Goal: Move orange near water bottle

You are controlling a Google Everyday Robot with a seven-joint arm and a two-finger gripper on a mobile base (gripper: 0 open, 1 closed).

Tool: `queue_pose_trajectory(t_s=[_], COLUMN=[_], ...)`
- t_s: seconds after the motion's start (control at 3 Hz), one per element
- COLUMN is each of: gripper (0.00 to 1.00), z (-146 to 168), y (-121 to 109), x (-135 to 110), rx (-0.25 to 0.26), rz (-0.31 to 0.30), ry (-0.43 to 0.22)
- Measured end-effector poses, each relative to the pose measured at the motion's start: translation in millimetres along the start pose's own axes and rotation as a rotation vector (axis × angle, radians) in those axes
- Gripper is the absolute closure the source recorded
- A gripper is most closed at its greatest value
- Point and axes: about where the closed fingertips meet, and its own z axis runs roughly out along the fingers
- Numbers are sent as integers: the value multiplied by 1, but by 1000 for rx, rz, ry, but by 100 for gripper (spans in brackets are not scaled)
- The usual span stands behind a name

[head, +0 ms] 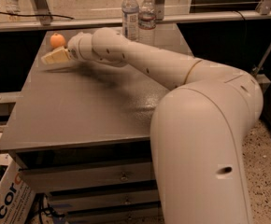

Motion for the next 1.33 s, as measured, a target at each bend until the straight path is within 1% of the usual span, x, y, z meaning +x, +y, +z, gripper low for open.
queue_pose_trajectory(t_s=[0.33,0.67,1.0,1.33], gripper=[0,0,0,18], z=[24,44,62,73], y=[-11,-20,-21,-22], x=[-2,-1,-1,0], rx=[19,33,33,30], rz=[19,55,78,91], ry=[-6,-16,-23,-38])
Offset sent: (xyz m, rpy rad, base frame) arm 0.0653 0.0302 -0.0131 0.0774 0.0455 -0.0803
